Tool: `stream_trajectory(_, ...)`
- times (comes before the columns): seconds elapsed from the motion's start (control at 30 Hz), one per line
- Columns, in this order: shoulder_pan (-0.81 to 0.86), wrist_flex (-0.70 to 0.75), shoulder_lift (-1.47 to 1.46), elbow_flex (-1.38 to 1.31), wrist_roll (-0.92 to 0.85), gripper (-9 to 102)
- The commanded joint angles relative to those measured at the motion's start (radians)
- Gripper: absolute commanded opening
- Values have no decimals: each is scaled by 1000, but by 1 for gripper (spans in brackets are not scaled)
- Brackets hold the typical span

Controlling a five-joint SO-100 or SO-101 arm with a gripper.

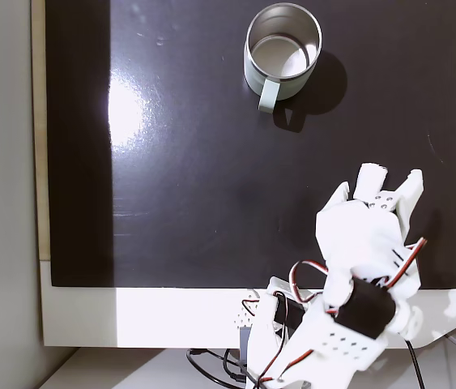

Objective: Grasp a gauze and put it in the cup.

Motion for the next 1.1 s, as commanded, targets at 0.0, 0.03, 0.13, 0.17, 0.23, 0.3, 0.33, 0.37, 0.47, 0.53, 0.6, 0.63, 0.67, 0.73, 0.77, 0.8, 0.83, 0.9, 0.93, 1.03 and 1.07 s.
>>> stream_trajectory(0.0, 52, 12, -40, -58, 20, 37)
stream_trajectory(0.03, 77, 23, -63, -58, 32, 35)
stream_trajectory(0.13, 147, 29, -141, -58, 14, 34)
stream_trajectory(0.17, 170, 29, -173, -63, 6, 34)
stream_trajectory(0.23, 213, 31, -245, -77, -3, 33)
stream_trajectory(0.3, 230, 31, -311, -104, -9, 33)
stream_trajectory(0.33, 232, 31, -342, -121, -11, 33)
stream_trajectory(0.37, 232, 31, -371, -138, -14, 33)
stream_trajectory(0.47, 213, 2, -439, -167, -26, 34)
stream_trajectory(0.53, 204, -31, -482, -169, -37, 34)
stream_trajectory(0.6, 201, -57, -534, -169, -49, 35)
stream_trajectory(0.63, 202, -66, -558, -169, -55, 35)
stream_trajectory(0.67, 204, -77, -583, -169, -60, 35)
stream_trajectory(0.73, 210, -98, -626, -169, -64, 35)
stream_trajectory(0.77, 212, -112, -644, -169, -64, 35)
stream_trajectory(0.8, 212, -129, -661, -169, -66, 35)
stream_trajectory(0.83, 206, -144, -675, -169, -66, 35)
stream_trajectory(0.9, 190, -167, -696, -169, -66, 35)
stream_trajectory(0.93, 183, -173, -703, -169, -67, 35)
stream_trajectory(1.03, 166, -193, -709, -160, -63, 35)
stream_trajectory(1.07, 160, -207, -709, -153, -61, 35)
